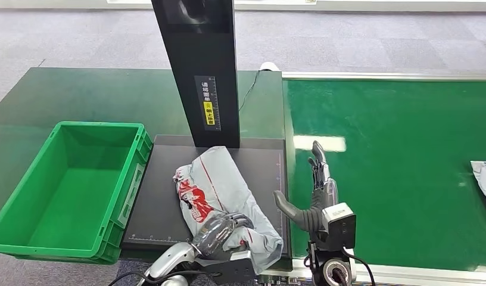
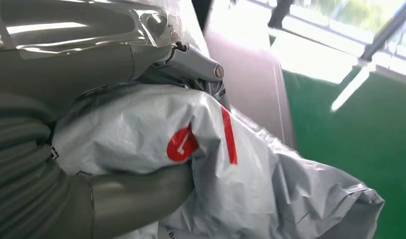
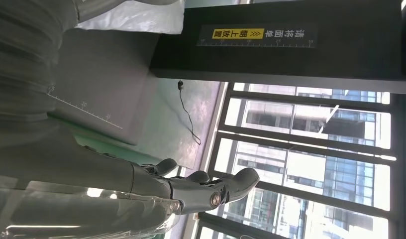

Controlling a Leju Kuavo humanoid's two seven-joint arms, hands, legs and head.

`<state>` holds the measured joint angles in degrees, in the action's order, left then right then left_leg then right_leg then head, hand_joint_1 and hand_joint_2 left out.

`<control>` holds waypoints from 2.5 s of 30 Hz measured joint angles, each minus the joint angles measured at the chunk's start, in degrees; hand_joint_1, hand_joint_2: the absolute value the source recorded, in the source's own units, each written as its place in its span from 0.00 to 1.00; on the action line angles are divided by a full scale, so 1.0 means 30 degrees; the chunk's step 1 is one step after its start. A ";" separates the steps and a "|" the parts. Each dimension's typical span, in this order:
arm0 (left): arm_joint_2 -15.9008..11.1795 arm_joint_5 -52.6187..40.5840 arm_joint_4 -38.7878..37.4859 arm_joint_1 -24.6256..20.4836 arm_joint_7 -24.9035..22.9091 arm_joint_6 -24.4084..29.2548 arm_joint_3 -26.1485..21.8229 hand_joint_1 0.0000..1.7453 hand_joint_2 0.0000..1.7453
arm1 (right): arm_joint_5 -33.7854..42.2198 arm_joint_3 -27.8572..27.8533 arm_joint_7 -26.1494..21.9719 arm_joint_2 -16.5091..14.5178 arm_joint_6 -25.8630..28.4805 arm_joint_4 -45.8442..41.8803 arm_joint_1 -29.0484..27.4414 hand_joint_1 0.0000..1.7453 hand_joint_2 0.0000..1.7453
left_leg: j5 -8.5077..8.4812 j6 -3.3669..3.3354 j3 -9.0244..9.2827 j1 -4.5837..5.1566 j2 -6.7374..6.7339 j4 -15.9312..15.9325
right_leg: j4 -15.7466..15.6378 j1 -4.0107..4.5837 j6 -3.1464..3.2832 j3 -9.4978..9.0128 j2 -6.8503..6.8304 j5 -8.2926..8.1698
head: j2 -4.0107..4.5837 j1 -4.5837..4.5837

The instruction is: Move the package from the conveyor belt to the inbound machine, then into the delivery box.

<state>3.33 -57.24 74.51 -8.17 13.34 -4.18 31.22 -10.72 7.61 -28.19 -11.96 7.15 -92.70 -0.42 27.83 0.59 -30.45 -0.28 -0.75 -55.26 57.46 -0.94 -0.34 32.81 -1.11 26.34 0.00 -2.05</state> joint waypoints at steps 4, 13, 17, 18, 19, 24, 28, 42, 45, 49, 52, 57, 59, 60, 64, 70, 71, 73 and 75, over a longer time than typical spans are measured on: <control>-0.0321 0.0071 0.0581 0.0071 0.1094 0.2064 -0.0825 1.00 1.00 | 0.0126 -0.0015 -0.0153 0.0013 -0.0191 -0.0013 -0.0069 0.00 1.00 | 0.0000 0.0000 -0.0018 0.0002 0.0004 0.0000 | 0.0000 -0.0001 -0.0001 0.0010 0.0000 0.0001 | 0.0000 0.0005; -0.0945 -0.1013 0.2055 0.0408 0.2234 0.8062 -0.2372 1.00 1.00 | 0.0417 -0.0036 -0.0421 0.0062 -0.0293 -0.0013 -0.0069 0.00 1.00 | 0.0002 -0.0001 -0.0040 0.0003 0.0006 -0.0001 | 0.0000 -0.0002 0.0000 0.0030 -0.0001 0.0002 | 0.0000 0.0002; -0.1258 -0.1732 0.2765 0.0518 0.2295 0.9422 -0.2885 1.00 1.00 | 0.0519 -0.0036 -0.0437 0.0113 -0.0346 -0.0013 -0.0005 0.00 1.00 | 0.0002 0.0000 -0.0043 0.0002 0.0007 0.0000 | 0.0000 -0.0001 0.0000 0.0030 -0.0002 0.0003 | 0.0000 0.0000; -0.1299 -0.1772 0.2879 0.0561 0.2298 0.9449 -0.2943 1.00 1.00 | 0.0530 -0.0036 -0.0441 0.0118 -0.0357 -0.0013 0.0010 0.00 1.00 | 0.0002 0.0000 -0.0042 0.0002 0.0005 0.0000 | 0.0000 -0.0001 0.0000 0.0030 -0.0002 0.0002 | 0.0000 0.0002; -0.1331 -0.1783 0.2971 0.0607 0.2300 0.9456 -0.2980 1.00 1.00 | 0.0536 -0.0036 -0.0443 0.0120 -0.0364 -0.0013 0.0021 0.00 1.00 | 0.0002 0.0000 -0.0042 0.0002 0.0003 0.0000 | 0.0000 -0.0001 0.0000 0.0031 -0.0001 0.0002 | 0.0000 0.0004; -0.1435 -0.1787 0.3240 0.0745 0.2300 0.9458 -0.3109 1.00 1.00 | 0.0541 -0.0036 -0.0450 0.0124 -0.0382 -0.0013 0.0032 0.00 1.00 | 0.0002 -0.0001 -0.0043 0.0004 0.0006 -0.0001 | 0.0000 -0.0002 0.0000 0.0031 -0.0001 0.0002 | 0.0000 0.0005; -0.1484 -0.2907 0.3376 0.0803 0.2251 1.0933 -0.3200 1.00 1.00 | 0.0594 -0.0033 -0.0466 0.0129 -0.0422 0.0011 0.0080 0.00 1.00 | 0.0002 -0.0001 -0.0051 0.0003 0.0003 0.0000 | 0.0000 -0.0002 0.0000 0.0035 -0.0002 0.0002 | 0.0000 0.0002; -0.2038 -1.0630 1.2290 0.2206 0.2449 1.4062 -0.5668 1.00 1.00 | 0.1220 0.0577 -0.0987 0.0253 -0.0852 0.1557 0.1175 0.00 1.00 | 0.0002 0.0001 -0.0076 -0.0006 0.0011 0.0000 | 0.0004 0.0007 0.0000 0.0061 -0.0003 0.0006 | 0.0000 0.0003; -0.2239 -1.0752 1.4039 0.2119 0.2342 1.4062 -0.5978 1.00 1.00 | 0.1266 0.0674 -0.1009 0.0295 -0.0854 0.1831 0.1259 0.00 1.00 | 0.0002 0.0001 -0.0073 -0.0006 0.0011 0.0000 | 0.0003 0.0006 0.0000 0.0059 -0.0003 0.0006 | 0.0000 0.0004; -0.2401 -1.0772 1.5223 0.2080 0.2313 1.4055 -0.6224 1.00 1.00 | 0.1290 0.0752 -0.1014 0.0299 -0.0856 0.2042 0.1279 0.00 1.00 | 0.0001 0.0002 -0.0069 -0.0006 0.0010 0.0000 | 0.0003 0.0006 0.0000 0.0057 -0.0003 0.0005 | 0.0000 0.0005; -0.2468 -1.0779 1.5666 0.2076 0.2302 1.4055 -0.6297 1.00 1.00 | 0.1293 0.0781 -0.1016 0.0299 -0.0854 0.2151 0.1298 0.00 1.00 | 0.0000 0.0002 -0.0068 -0.0006 0.0010 0.0000 | 0.0003 0.0006 0.0000 0.0056 -0.0003 0.0005 | 0.0000 0.0005; -0.2544 -1.0766 1.6349 0.1885 0.1788 1.4053 -0.6626 1.00 1.00 | 0.1435 0.0787 -0.1180 0.0319 -0.0675 0.2244 0.1311 0.00 1.00 | 0.0001 0.0002 -0.0069 -0.0005 0.0010 0.0000 | 0.0003 0.0006 0.0000 0.0060 -0.0003 0.0005 | 0.0000 0.0005; -0.2552 -1.0483 1.6380 0.1698 0.1457 1.4050 -0.7069 1.00 1.00 | 0.1523 0.0787 -0.1248 0.0348 -0.0464 0.2244 0.1286 0.00 1.00 | 0.0001 0.0002 -0.0068 -0.0005 0.0010 0.0000 | 0.0003 0.0006 0.0000 0.0061 -0.0003 0.0005 | 0.0000 0.0004; -0.2497 -1.0120 1.6303 0.1584 0.1585 1.4048 -0.7406 1.00 1.00 | 0.1561 0.0787 -0.1259 0.0363 -0.0360 0.2240 0.1260 0.00 1.00 | 0.0001 0.0002 -0.0067 -0.0005 0.0010 0.0000 | 0.0003 0.0006 0.0000 0.0061 -0.0003 0.0005 | 0.0000 0.0002; -0.1730 -0.8518 1.4338 0.0927 0.2516 1.3958 -0.9785 1.00 1.00 | 0.1614 0.0787 -0.1166 0.0430 0.0031 0.2129 0.1066 0.00 1.00 | 0.0000 0.0003 -0.0043 -0.0004 0.0010 0.0000 | 0.0002 0.0004 0.0001 0.0048 -0.0003 0.0005 | 0.0000 0.0007; -0.2256 -0.9207 0.5695 -0.1206 -0.4465 0.8926 -1.1885 1.00 1.00 | 0.1523 0.0752 -0.0515 0.0494 -0.0142 0.1621 0.0780 0.00 1.00 | -0.0032 0.0012 -0.0017 -0.0011 -0.0007 0.0001 | 0.0005 0.0011 0.0017 0.0030 0.0007 -0.0009 | 0.0000 0.0005; -0.2500 -0.9205 0.4062 -0.1642 -0.5124 0.7627 -1.2082 1.00 1.00 | 0.1501 0.0747 -0.0455 0.0499 -0.0279 0.1595 0.0781 0.00 1.00 | -0.0035 0.0015 -0.0016 -0.0014 -0.0029 0.0001 | 0.0007 0.0015 0.0024 0.0031 0.0019 -0.0015 | 0.0000 0.0005; -0.2936 -0.9204 0.0914 -0.2388 -0.5877 0.6230 -1.2433 1.00 1.00 | 0.1468 0.0729 -0.0377 0.0508 -0.0506 0.1585 0.0782 0.00 1.00 | -0.0040 0.0021 -0.0019 -0.0020 -0.0077 0.0001 | 0.0013 0.0021 0.0033 0.0042 0.0053 -0.0023 | 0.0000 0.0005; -0.3228 -0.9222 -0.1542 -0.2944 -0.6257 0.6052 -1.2684 1.00 1.00 | 0.1435 0.0712 -0.0342 0.0510 -0.0643 0.1590 0.0783 0.00 1.00 | -0.0037 0.0024 -0.0024 -0.0020 -0.0106 0.0001 | 0.0015 0.0023 0.0035 0.0053 0.0080 -0.0025 | 0.0000 0.0007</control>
<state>-6.36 -84.90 69.88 -17.00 -5.43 13.98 -6.83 -6.41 9.74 -29.22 -10.43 5.22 -87.93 1.93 27.72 0.66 -30.52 -0.34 -1.07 -55.25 57.51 -0.87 -0.24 32.97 -0.87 26.26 0.00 -2.03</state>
